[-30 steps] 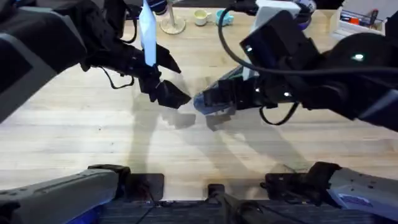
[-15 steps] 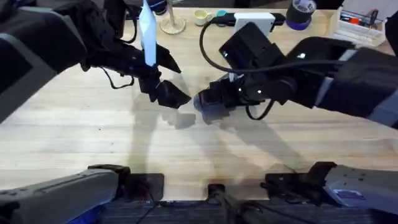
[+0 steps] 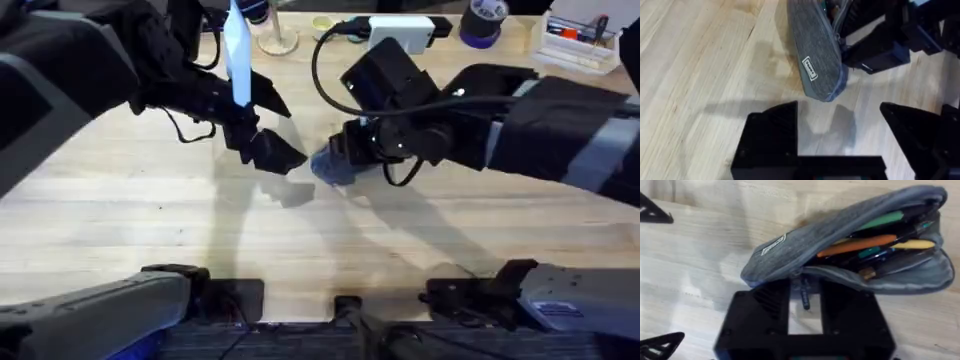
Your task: Unzip the bag, pick up the pens from the table one at a time and place them inside, then zip the bag closed.
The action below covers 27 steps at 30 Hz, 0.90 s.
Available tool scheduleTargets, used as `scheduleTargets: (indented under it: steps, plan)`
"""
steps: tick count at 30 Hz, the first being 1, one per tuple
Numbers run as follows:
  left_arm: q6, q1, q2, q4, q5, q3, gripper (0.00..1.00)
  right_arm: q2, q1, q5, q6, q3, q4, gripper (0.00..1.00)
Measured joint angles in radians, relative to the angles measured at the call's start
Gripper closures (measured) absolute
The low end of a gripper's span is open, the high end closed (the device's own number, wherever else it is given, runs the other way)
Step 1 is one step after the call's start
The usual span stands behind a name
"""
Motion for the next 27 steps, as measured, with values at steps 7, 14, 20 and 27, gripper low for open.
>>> scheduleTargets:
  steps: [7,14,20,27]
  plan:
    - [0.000,0.000,0.000,0.000,0.000,0.000,0.008,0.003,0.005,-0.005,0.000,0.000,0.004,0.912]
    - [0.000,0.000,0.000,0.000,0.000,0.000,0.008,0.003,0.005,-0.004,0.000,0.000,0.004,0.964]
    - [0.000,0.000,0.000,0.000,0.000,0.000,0.008,0.003,0.005,-0.004,0.000,0.000,0.004,0.968]
    - [0.000,0.000,0.000,-0.001,0.000,0.000,0.008,-0.012,0.005,-0.005,-0.043,0.000,0.006,0.968]
